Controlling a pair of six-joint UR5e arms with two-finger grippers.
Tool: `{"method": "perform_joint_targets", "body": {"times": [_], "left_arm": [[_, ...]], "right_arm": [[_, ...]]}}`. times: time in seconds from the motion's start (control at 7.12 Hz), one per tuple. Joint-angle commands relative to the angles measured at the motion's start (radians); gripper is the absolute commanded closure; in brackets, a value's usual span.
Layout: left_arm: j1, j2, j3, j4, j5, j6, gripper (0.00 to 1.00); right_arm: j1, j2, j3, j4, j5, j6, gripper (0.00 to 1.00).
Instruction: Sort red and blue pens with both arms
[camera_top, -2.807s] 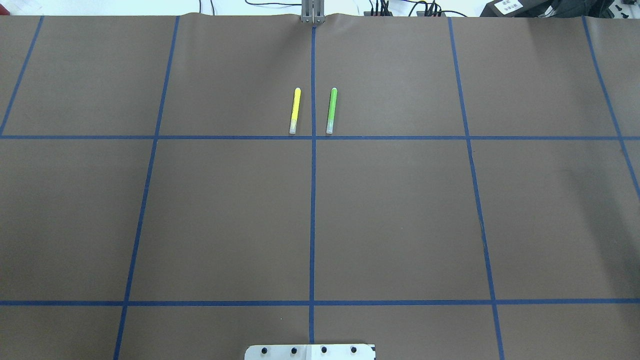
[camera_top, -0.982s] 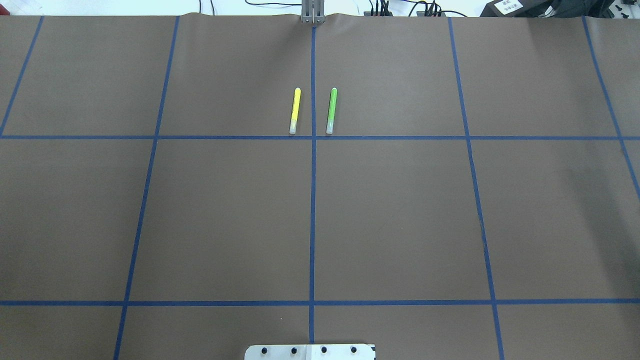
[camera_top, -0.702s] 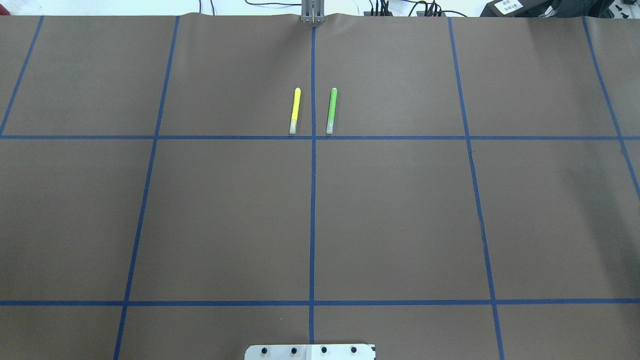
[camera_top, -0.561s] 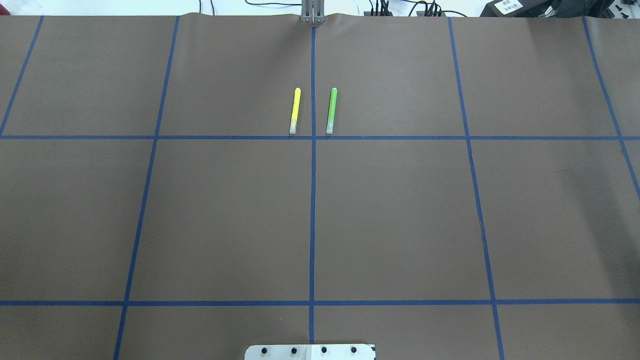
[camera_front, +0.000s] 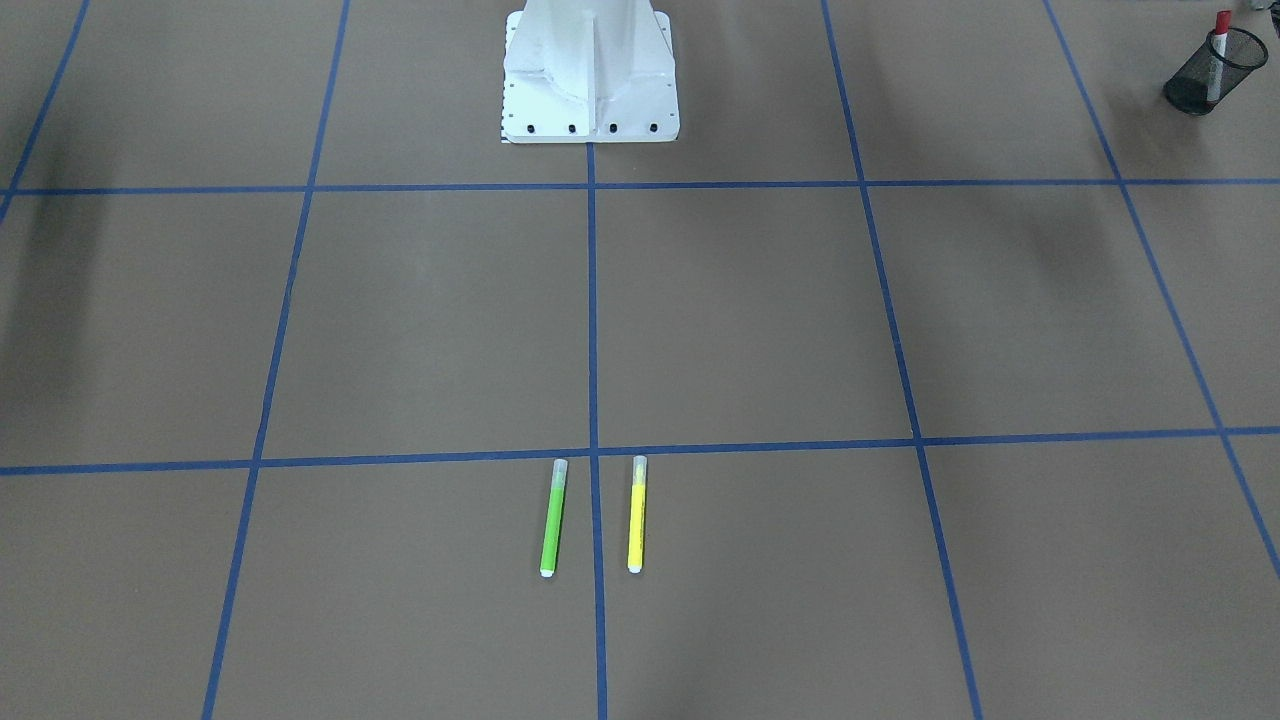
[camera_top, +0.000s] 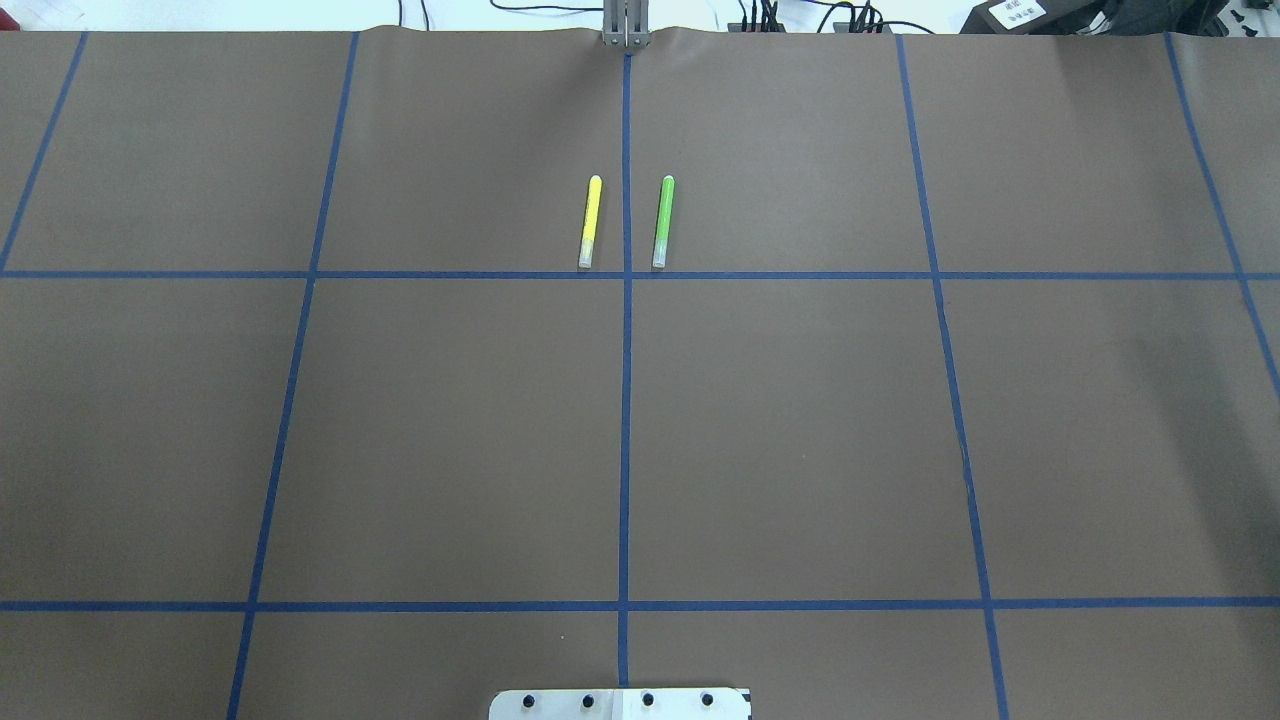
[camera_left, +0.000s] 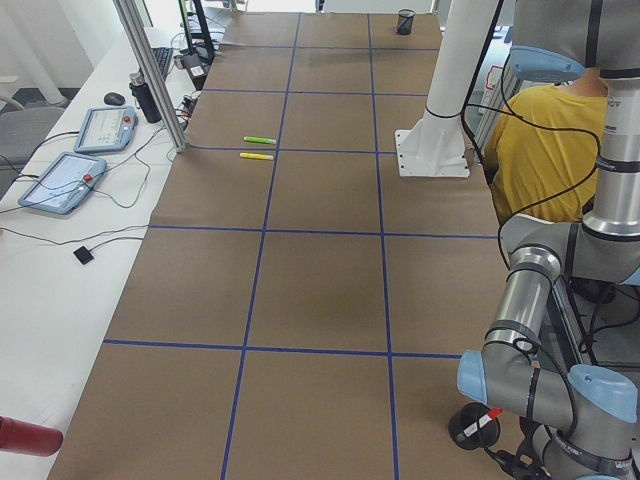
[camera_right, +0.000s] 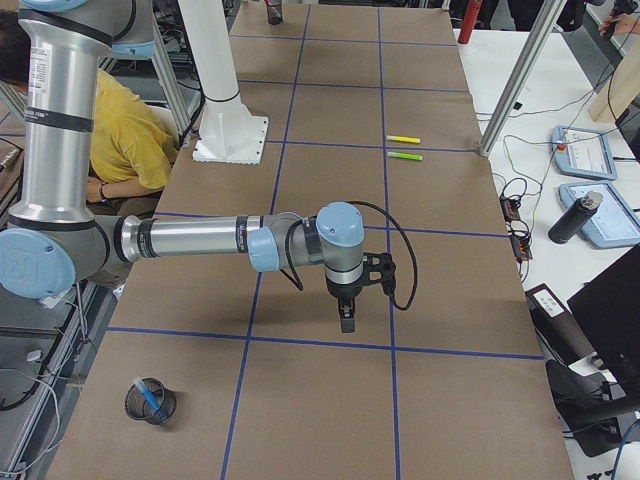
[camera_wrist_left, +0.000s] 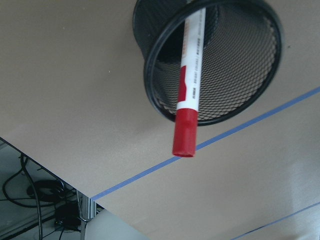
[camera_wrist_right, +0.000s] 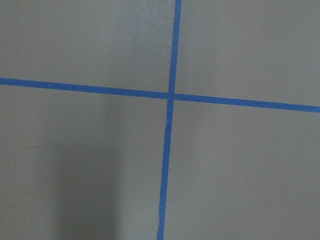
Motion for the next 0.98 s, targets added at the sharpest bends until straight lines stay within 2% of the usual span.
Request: {"method": "perform_joint_targets", "body": {"times": [0.0, 0.28, 0.42, 0.56, 0.84], "left_arm": [[0.005, -0.019, -0.134, -0.005, 0.002, 0.002, 0.00], [0.026, -0.042, -0.283, -0.060, -0.001, 0.015, 0.00], [0.084, -0.042, -0.329, -0.147, -0.023, 0.032, 0.00], [0.194, -0.042, -0.342, -0.292, -0.082, 0.032, 0.00], [0.338, -0.042, -0.342, -0.553, -0.098, 0.031, 0.00]], "right_arm": [[0.000, 0.000, 0.000, 0.000, 0.000, 0.000, 0.00], [0.000, -0.001, -0.002, 0.000, 0.000, -0.001, 0.00], [0.000, 0.000, -0.003, 0.000, -0.001, -0.002, 0.00], [0.000, 0.000, -0.002, 0.000, -0.001, -0.002, 0.00], [0.000, -0.005, -0.002, 0.000, 0.000, -0.002, 0.00]]}}
